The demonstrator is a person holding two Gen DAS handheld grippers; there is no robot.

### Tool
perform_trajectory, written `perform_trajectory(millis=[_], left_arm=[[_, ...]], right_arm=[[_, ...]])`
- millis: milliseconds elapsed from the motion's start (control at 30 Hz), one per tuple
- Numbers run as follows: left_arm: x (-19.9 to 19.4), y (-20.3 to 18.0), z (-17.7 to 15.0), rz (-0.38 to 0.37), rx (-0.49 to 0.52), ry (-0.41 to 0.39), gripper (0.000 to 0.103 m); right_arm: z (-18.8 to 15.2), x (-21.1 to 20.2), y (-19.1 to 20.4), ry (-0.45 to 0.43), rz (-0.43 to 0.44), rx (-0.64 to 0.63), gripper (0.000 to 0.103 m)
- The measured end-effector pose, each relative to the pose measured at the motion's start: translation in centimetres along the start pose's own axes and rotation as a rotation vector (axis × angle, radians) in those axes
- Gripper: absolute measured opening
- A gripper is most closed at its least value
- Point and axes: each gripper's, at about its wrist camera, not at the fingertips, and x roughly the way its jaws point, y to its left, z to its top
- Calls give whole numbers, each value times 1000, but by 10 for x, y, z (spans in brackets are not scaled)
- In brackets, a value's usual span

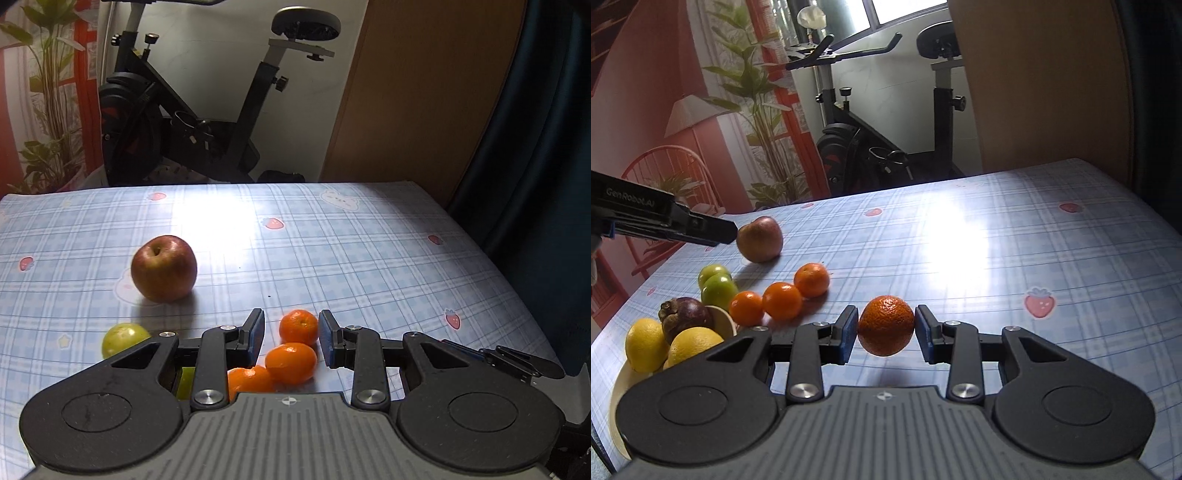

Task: Organize fruits
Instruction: 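Grasp another mandarin with the left gripper while the right gripper holds its mandarin, then carry both mandarins onto the cream plate and open both grippers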

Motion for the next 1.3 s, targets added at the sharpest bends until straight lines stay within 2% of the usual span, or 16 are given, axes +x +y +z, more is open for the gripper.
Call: perform_trajectory(millis=[333, 433, 867, 1100, 1300], left_arm=[[63, -6, 12, -21, -5, 92, 35], [72, -7, 11, -12, 7, 103, 40], [99, -8, 11, 5, -4, 168, 39], [91, -12, 11, -6, 3, 156, 36], [49, -13, 13, -62, -4, 107, 36]], right_arm=[[-1, -3, 0, -9, 23, 0, 36], [0, -4, -4, -11, 31, 13, 36], [0, -3, -9, -8, 35, 29, 36], [1, -1, -10, -1, 31, 34, 36], [5, -2, -4, -3, 42, 21, 36]])
